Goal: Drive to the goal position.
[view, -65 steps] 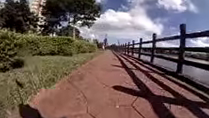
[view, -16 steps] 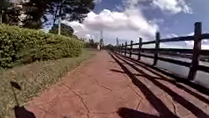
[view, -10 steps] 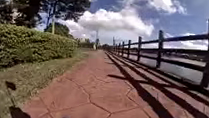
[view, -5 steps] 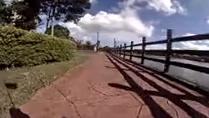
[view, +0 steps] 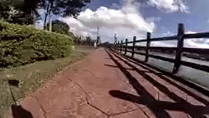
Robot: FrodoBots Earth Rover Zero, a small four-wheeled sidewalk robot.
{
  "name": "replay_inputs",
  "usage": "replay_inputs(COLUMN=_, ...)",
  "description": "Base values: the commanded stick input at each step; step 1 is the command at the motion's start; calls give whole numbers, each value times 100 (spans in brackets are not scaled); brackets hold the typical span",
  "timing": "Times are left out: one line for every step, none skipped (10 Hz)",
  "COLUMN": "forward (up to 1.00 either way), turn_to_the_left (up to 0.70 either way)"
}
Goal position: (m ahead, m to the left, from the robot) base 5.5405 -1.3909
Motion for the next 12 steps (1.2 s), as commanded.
replay_inputs(forward=85, turn_to_the_left=0)
replay_inputs(forward=85, turn_to_the_left=0)
replay_inputs(forward=85, turn_to_the_left=0)
replay_inputs(forward=85, turn_to_the_left=0)
replay_inputs(forward=85, turn_to_the_left=0)
replay_inputs(forward=85, turn_to_the_left=0)
replay_inputs(forward=85, turn_to_the_left=0)
replay_inputs(forward=85, turn_to_the_left=0)
replay_inputs(forward=85, turn_to_the_left=0)
replay_inputs(forward=85, turn_to_the_left=0)
replay_inputs(forward=85, turn_to_the_left=0)
replay_inputs(forward=85, turn_to_the_left=0)
